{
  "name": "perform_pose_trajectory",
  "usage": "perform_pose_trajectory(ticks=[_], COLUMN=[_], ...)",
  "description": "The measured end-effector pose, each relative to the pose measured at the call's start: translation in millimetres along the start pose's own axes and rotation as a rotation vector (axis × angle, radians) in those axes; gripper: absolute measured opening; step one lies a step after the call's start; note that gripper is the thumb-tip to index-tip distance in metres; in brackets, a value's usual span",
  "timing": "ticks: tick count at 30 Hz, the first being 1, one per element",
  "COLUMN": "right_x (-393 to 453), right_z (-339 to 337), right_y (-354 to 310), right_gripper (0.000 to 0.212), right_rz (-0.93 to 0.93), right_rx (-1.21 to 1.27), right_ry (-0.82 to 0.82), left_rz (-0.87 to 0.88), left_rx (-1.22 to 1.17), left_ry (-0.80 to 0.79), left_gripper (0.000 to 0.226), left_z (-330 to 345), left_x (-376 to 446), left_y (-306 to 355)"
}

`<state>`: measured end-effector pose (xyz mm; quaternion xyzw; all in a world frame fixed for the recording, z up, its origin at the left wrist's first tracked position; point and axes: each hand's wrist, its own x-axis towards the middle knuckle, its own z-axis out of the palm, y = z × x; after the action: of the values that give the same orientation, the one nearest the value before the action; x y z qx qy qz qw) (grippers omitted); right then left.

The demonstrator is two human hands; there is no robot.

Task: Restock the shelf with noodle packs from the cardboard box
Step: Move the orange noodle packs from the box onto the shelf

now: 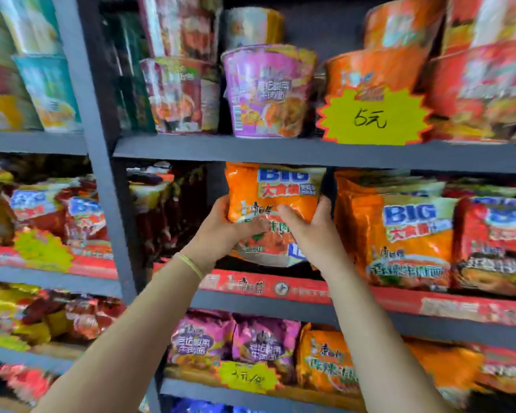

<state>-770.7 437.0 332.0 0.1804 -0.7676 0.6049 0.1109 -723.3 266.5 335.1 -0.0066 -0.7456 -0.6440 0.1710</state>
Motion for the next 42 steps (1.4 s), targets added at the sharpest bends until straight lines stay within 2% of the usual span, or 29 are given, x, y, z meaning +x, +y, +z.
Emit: perform_pose_trajectory(ticks=[2,3,8,11,15,16,19,22,27,31,36,42], right_x=[3.7,4.5,6.1,13.3,22.1,25.0,34.6,47.8,65.9,71.6,78.2,87.9], right_z=[-4.1,-5.7,-14.2,-18.2,-15.5,-13.0,-3.4,1.1,5.4,3.7,-0.8,-14.0], right_y=[12.3,17.5,27.5,31.4,22.7,20.8,22.4,34.3,51.1,59.4,63.3,74.4], right_gripper=[0.083,0.088,0.075,0.071,0.066,0.061,0.052,0.063,0.076,0.084,0.085,0.086], right_rz=[0.02,0.025,0.054,0.035,-0.095,-0.132,-0.13,-0.01,0.06,0.12,0.115,0.126], right_rx=[-0.093,-0.124,-0.431,-0.632,-0.887,-0.932,-1.061,-1.124,-1.187,-1.183,-1.192,-1.198], right_ry=[0.036,0.046,-0.001,-0.002,0.131,0.088,-0.198,-0.349,-0.372,-0.391,-0.379,-0.313], left_rz=[-0.022,-0.034,-0.113,-0.097,-0.039,-0.039,-0.062,-0.084,-0.154,-0.197,-0.151,-0.139], left_rx=[0.027,0.045,0.144,0.245,0.342,0.353,0.422,0.474,0.29,0.129,0.159,0.233], left_ry=[-0.026,-0.031,-0.147,-0.236,-0.231,-0.213,-0.194,-0.146,-0.152,-0.179,-0.217,-0.204], left_gripper=[0.066,0.068,0.093,0.111,0.124,0.123,0.104,0.095,0.068,0.061,0.047,0.042], left_z=[10.3,14.6,24.6,25.8,29.3,32.6,41.8,49.0,60.4,66.9,82.2,110.1], left_x=[19.3,27.4,65.1,95.2,135.1,137.4,145.9,153.4,160.2,167.0,174.2,177.7], left_y=[-7.4,-11.6,-32.3,-43.2,-55.2,-52.3,-50.0,-50.2,-55.8,-65.2,-66.0,-63.0])
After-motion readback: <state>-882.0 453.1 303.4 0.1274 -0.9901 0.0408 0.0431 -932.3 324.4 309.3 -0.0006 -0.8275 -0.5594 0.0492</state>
